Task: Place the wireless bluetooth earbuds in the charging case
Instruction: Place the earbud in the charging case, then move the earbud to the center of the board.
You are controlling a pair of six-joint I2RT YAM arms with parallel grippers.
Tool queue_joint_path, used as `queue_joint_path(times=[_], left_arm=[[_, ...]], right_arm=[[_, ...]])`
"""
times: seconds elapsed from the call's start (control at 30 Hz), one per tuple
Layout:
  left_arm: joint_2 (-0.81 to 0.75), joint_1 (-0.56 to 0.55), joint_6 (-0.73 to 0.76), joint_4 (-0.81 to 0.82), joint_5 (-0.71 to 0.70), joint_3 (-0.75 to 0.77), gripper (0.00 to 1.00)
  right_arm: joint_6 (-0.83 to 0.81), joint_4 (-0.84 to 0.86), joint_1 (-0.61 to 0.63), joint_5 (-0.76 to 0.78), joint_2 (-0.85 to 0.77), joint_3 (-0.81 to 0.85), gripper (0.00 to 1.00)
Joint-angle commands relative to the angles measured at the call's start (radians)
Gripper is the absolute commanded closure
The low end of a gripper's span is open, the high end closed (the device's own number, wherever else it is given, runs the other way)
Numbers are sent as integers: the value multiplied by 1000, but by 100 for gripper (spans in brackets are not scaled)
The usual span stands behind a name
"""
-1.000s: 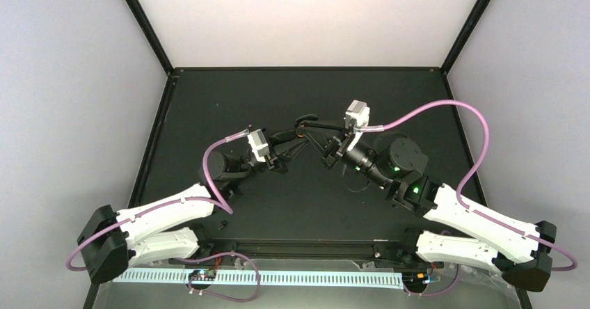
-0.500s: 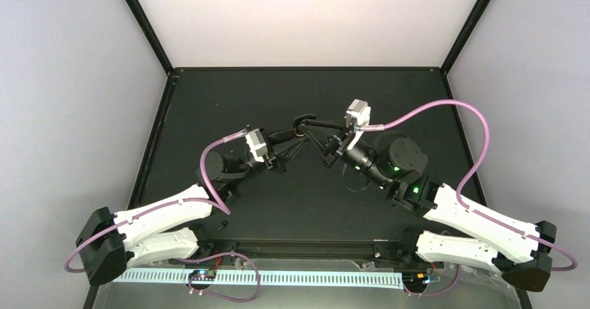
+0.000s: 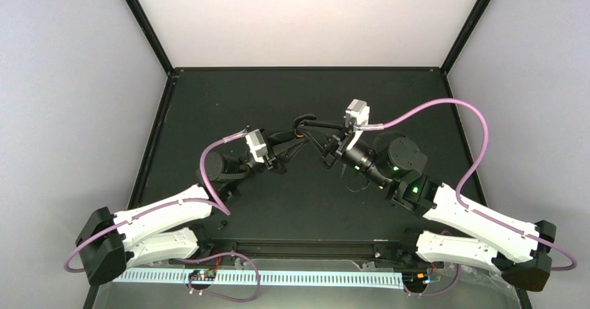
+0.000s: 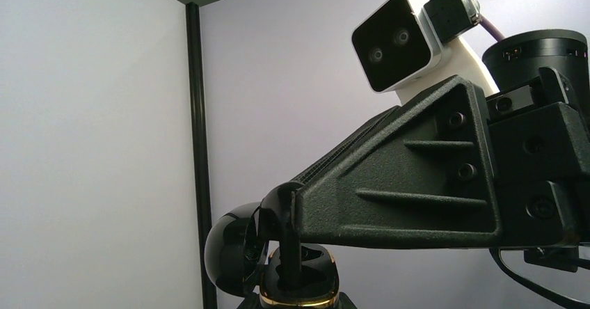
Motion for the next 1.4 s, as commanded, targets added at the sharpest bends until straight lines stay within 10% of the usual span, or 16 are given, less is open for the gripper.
queue_joint_path(times=[0.0,0.37,0.93,1.37], left_arm=[[-12,-4,-8,41,-12,19,98],[-17,-4,-9,46,-18,19,99],[-23,-4,-12,38,-20,8,98],[-94,-4,-10,-12,-102,-48,98]], right_arm=[[28,-9,8,-27,8,15,99],[37,-35,8,-15,12,16,99],[39,-85,8,77,-3,25,69],[26,-293,7,99,-214,107,20]])
